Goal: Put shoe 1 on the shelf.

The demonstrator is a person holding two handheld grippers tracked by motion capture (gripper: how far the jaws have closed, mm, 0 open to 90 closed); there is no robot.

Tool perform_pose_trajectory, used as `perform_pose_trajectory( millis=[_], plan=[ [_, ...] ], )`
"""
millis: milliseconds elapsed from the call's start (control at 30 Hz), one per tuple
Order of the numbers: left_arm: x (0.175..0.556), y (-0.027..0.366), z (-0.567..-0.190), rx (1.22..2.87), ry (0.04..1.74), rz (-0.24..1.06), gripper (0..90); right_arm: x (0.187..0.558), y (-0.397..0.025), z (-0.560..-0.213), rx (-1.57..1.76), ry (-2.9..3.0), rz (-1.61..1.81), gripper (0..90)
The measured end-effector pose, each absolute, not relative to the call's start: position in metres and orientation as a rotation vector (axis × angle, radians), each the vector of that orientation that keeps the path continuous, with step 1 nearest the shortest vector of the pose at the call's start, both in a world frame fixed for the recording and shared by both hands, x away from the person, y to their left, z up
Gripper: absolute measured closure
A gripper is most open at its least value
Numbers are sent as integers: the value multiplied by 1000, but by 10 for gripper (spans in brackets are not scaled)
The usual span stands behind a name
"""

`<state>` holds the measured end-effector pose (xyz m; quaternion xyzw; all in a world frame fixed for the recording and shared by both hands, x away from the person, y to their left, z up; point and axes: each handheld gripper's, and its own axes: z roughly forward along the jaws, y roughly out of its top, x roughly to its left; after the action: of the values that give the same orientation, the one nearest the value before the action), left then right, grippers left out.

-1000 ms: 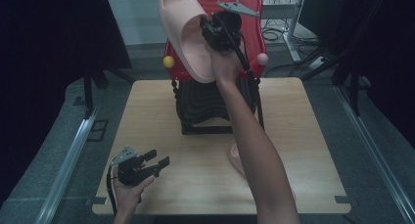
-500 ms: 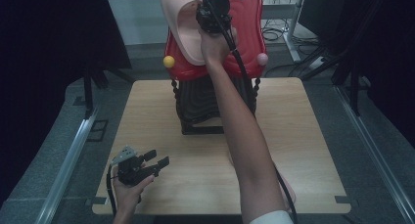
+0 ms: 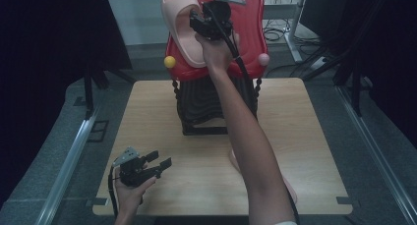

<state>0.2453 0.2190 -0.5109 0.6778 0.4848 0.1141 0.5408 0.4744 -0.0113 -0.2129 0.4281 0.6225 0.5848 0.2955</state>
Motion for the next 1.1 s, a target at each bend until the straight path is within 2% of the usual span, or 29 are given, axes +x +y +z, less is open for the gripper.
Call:
perform_pose_trajectory(
  millis=[600, 1100],
  plan=[
    [247, 212, -512, 1622, 1156, 267, 304, 395, -83, -246, 1028, 1819, 1668, 559],
    [249, 208, -514, 1637, 1155, 261, 303, 333, -160, -322, 981, 1893, 1705, 562]
  ],
)
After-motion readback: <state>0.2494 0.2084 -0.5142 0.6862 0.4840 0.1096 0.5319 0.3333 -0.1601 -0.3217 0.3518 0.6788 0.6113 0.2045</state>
